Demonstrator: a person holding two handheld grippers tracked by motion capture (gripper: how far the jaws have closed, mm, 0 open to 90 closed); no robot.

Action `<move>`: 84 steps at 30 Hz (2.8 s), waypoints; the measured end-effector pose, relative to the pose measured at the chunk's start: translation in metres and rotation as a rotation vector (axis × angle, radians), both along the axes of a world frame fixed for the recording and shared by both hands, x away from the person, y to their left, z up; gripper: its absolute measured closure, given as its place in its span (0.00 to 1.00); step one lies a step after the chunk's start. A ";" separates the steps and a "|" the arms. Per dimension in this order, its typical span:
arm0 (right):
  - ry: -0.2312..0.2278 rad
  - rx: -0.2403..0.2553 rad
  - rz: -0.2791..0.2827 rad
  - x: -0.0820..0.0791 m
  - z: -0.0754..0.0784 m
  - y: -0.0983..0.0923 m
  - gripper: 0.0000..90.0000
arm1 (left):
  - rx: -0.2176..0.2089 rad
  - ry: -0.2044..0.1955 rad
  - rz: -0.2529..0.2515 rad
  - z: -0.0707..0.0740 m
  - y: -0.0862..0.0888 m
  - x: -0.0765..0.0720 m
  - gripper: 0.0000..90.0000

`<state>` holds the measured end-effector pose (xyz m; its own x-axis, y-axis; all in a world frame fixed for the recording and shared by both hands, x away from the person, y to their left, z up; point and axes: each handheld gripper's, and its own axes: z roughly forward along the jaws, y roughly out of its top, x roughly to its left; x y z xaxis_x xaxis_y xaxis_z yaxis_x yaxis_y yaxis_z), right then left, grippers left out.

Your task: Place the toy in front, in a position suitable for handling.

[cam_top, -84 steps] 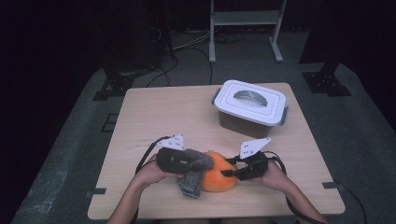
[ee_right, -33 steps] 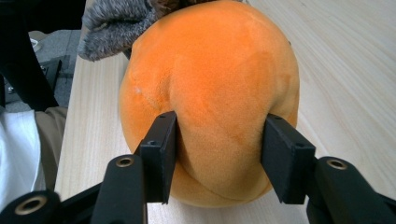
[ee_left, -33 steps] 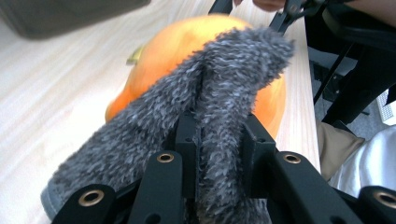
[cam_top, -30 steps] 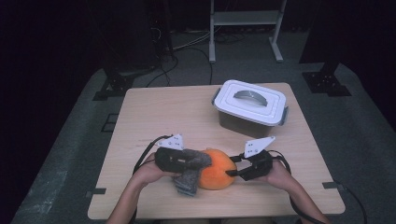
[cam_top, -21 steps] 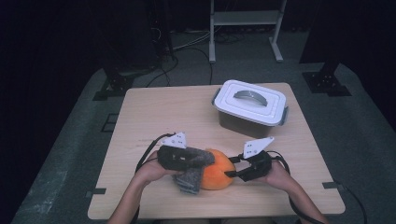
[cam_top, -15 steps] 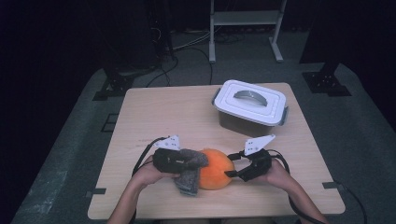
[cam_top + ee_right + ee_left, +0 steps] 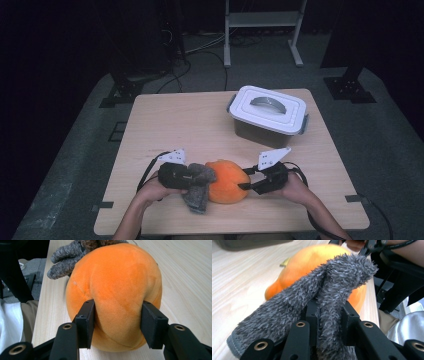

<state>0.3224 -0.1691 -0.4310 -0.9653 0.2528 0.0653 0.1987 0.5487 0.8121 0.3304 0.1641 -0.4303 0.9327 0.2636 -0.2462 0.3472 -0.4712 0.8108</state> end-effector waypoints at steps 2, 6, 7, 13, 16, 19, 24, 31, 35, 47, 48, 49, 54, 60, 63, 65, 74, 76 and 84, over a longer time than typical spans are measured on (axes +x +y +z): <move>-0.003 0.000 0.001 0.000 0.000 0.000 0.54 | -0.001 0.003 0.004 -0.002 0.004 0.000 0.81; -0.019 -0.005 0.013 0.000 0.002 0.002 0.54 | -0.010 -0.001 0.010 0.002 0.005 0.002 0.81; -0.027 -0.016 0.017 -0.001 0.002 0.003 0.54 | -0.009 -0.013 0.012 0.006 0.003 0.002 0.81; -0.082 -0.044 0.059 -0.007 0.004 0.009 0.55 | -0.019 -0.070 -0.003 0.033 -0.011 0.009 0.80; -0.093 -0.051 0.073 -0.010 0.005 0.011 0.55 | -0.012 -0.084 -0.016 0.039 -0.021 0.011 0.80; -0.081 -0.049 0.071 -0.009 0.004 0.010 0.54 | 0.007 -0.084 -0.019 0.036 -0.025 0.012 0.80; -0.054 -0.015 0.051 -0.004 0.005 0.005 0.44 | 0.042 -0.079 0.001 0.026 -0.019 0.010 0.81; -0.042 0.010 0.034 -0.001 0.005 -0.002 0.39 | 0.038 -0.059 0.036 0.018 -0.003 0.011 0.81; -0.033 -0.004 0.028 0.003 -0.001 0.003 0.36 | 0.032 -0.050 0.044 0.015 0.002 0.011 0.81; -0.021 0.023 0.023 -0.004 0.012 0.008 0.77 | 0.032 -0.085 0.026 0.035 -0.001 0.009 0.81; -0.031 0.022 0.019 -0.005 0.016 0.007 0.77 | 0.026 -0.094 0.017 0.039 -0.003 0.007 0.81; -0.030 0.020 0.014 -0.006 0.020 0.006 0.77 | 0.019 -0.104 0.004 0.043 -0.006 0.005 0.81; -0.060 -0.005 -0.011 -0.008 0.030 0.008 0.77 | 0.040 -0.163 -0.066 0.061 -0.036 -0.004 0.81; -0.090 -0.014 -0.007 -0.014 0.032 0.009 0.76 | 0.075 -0.177 -0.087 0.063 -0.051 -0.005 0.81; -0.073 -0.006 -0.008 -0.012 0.028 0.007 0.71 | 0.072 -0.148 -0.065 0.053 -0.045 -0.002 0.82; -0.055 0.001 -0.001 -0.010 0.026 0.007 0.62 | 0.067 -0.134 -0.061 0.047 -0.040 -0.002 0.82; -0.037 0.048 -0.019 -0.005 0.017 0.012 0.53 | 0.053 -0.121 -0.051 0.044 -0.034 -0.003 0.82; -0.035 0.044 -0.024 -0.007 0.019 0.014 0.66 | 0.041 -0.128 -0.059 0.049 -0.037 -0.005 0.82; -0.041 0.036 -0.017 -0.011 0.025 0.018 0.75 | 0.064 -0.185 -0.139 0.065 -0.064 -0.017 0.82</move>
